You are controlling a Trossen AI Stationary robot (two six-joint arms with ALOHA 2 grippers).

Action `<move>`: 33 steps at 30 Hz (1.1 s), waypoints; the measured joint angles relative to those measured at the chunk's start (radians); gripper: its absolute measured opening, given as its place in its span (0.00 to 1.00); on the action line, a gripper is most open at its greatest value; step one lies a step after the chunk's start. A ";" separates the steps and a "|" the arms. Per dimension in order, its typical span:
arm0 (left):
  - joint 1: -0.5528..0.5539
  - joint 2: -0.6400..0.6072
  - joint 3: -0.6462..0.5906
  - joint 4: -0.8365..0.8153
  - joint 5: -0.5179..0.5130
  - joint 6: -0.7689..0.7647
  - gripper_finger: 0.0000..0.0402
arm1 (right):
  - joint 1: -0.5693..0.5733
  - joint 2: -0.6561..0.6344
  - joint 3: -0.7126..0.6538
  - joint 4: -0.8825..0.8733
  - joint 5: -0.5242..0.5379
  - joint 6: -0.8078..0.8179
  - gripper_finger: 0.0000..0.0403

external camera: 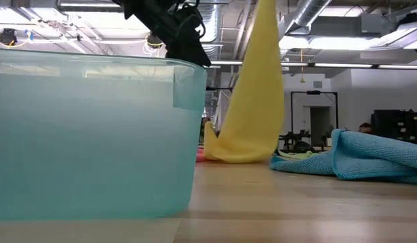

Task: Fold microfiber towels
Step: Fold the yellow towel

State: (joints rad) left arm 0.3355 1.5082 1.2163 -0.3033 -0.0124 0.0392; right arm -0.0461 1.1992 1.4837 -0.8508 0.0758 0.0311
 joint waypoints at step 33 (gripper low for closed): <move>-0.097 0.264 -0.010 0.263 0.262 0.137 0.52 | 0.226 0.114 -0.003 0.083 0.062 0.203 0.00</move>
State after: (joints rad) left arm 0.2384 1.7721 1.2060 -0.0401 0.2496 0.1761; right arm 0.1799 1.3132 1.4811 -0.7678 0.1383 0.2340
